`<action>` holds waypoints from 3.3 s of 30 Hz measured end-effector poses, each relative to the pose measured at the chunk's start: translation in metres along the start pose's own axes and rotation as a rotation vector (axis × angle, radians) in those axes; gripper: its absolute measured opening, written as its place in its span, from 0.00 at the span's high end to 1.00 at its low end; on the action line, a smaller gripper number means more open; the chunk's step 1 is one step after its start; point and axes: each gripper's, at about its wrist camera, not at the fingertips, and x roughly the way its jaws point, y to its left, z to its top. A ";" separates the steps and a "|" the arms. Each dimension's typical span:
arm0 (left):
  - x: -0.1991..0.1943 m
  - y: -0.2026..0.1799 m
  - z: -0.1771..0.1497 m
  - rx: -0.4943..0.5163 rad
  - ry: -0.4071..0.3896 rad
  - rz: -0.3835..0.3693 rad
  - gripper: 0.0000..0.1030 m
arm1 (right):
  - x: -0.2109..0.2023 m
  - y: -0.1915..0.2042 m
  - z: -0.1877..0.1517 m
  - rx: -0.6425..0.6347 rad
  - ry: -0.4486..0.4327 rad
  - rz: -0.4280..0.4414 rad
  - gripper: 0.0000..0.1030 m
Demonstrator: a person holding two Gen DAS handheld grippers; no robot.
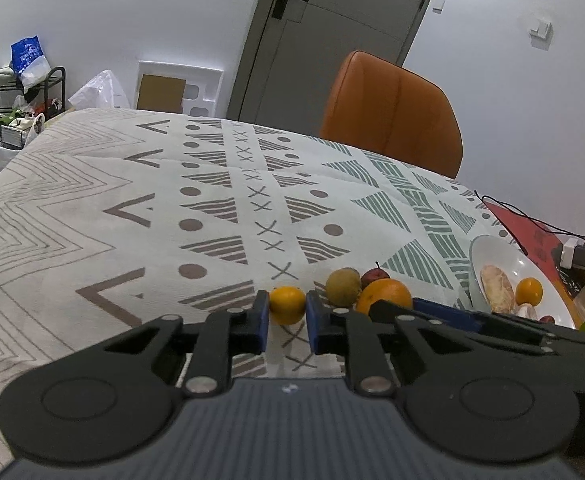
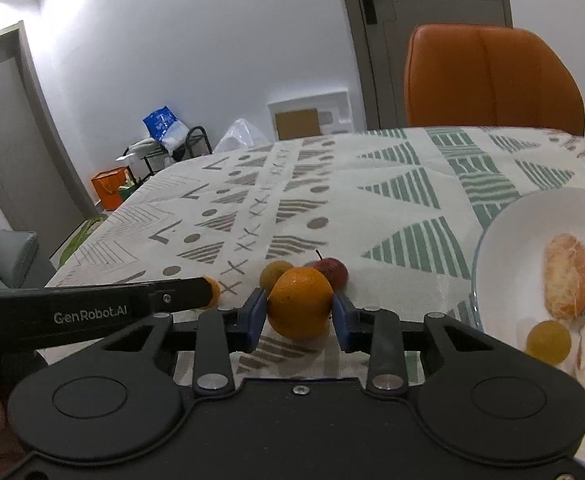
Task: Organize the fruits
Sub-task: 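Grasp the orange with the right tool while the left tool grasps a tangerine, then carry the orange to the plate and release with the right tool while the left tool releases the tangerine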
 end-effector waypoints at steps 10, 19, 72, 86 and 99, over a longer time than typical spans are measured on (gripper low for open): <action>-0.009 -0.007 0.000 0.013 -0.017 0.001 0.92 | -0.029 -0.008 -0.005 0.027 -0.039 -0.012 0.70; -0.010 -0.018 -0.004 0.026 -0.004 0.000 0.68 | -0.053 -0.025 -0.011 0.069 -0.075 -0.039 0.70; 0.003 -0.137 -0.014 0.182 -0.016 -0.153 0.79 | -0.153 -0.120 -0.047 0.240 -0.205 -0.246 0.64; 0.007 -0.163 -0.007 0.215 -0.027 -0.195 0.77 | -0.159 -0.125 -0.050 0.250 -0.216 -0.243 0.45; -0.007 -0.137 -0.006 0.212 -0.052 -0.118 0.43 | -0.148 -0.115 -0.049 0.256 -0.206 -0.210 0.29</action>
